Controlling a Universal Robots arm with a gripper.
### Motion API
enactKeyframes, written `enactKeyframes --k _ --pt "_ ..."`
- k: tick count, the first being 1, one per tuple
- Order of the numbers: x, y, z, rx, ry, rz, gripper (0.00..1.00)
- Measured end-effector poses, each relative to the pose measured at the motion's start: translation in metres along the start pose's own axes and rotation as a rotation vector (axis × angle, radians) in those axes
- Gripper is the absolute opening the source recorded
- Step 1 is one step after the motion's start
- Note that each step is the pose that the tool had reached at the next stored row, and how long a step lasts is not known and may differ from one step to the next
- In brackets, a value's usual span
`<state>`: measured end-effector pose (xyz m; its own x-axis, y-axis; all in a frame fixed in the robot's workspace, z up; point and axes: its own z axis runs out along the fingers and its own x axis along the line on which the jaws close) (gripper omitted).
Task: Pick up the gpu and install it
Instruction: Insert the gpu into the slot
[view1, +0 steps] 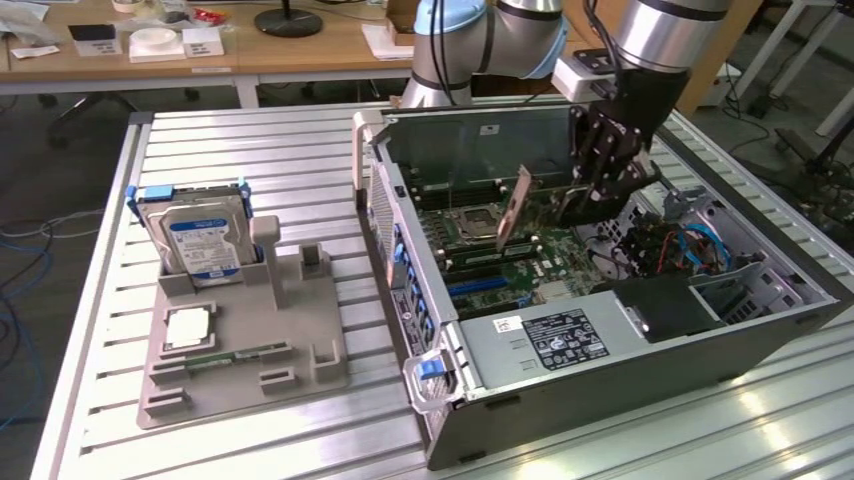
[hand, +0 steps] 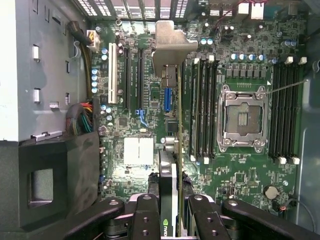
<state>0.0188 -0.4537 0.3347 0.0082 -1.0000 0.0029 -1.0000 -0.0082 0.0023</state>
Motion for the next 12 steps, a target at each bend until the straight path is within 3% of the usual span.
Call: enactKeyframes --k 12 --pt "-0.0002 0.0049 0.0022 0.0062 0.0002 0.000 0.27"
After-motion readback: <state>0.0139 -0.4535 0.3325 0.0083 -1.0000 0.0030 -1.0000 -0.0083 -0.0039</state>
